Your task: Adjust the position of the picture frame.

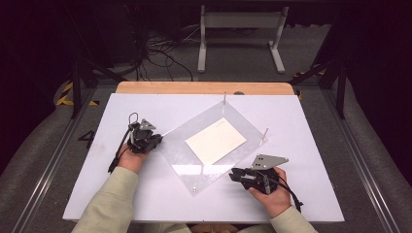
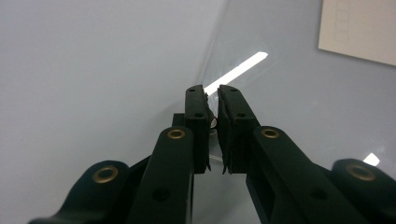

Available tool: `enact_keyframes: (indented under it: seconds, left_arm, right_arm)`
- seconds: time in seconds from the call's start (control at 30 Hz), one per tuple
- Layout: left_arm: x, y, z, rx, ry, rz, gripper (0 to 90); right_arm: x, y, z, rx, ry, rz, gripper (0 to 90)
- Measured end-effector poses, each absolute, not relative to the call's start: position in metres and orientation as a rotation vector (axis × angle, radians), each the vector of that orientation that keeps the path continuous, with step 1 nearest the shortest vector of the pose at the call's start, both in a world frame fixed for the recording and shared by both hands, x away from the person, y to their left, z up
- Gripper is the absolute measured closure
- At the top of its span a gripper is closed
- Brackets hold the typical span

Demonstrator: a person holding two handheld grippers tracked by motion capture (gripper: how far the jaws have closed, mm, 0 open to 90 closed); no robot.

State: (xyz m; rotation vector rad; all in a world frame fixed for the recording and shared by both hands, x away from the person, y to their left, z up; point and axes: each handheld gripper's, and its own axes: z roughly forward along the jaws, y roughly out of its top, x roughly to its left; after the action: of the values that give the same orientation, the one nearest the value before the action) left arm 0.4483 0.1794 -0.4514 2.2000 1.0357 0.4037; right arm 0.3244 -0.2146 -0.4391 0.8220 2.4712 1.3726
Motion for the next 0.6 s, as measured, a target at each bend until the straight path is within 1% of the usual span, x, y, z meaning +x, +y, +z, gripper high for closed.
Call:
enact_keyframes:
  seconds: [0.07,0.17,0.27,0.43,0.6]
  left_arm:
    - [0.444,0.178,-0.450,2.227,1.003,0.392,82.8]
    - [0.429,0.176,-0.447,2.287,0.918,0.330,82.7]
    - [0.420,0.175,-0.446,2.314,0.875,0.267,82.7]
    - [0.405,0.168,-0.444,2.370,0.768,0.213,82.7]
    - [0.396,0.161,-0.444,2.391,0.722,0.207,82.6]
  right_arm:
    - [0.322,-0.216,-0.438,0.824,2.475,1.379,73.1]
    - [0.320,-0.217,-0.438,0.823,2.485,1.378,72.7]
    - [0.315,-0.216,-0.438,0.807,2.505,1.388,72.6]
    - [0.303,-0.206,-0.440,0.725,2.577,1.398,71.7]
    - [0.296,-0.193,-0.445,0.636,2.656,1.398,71.3]
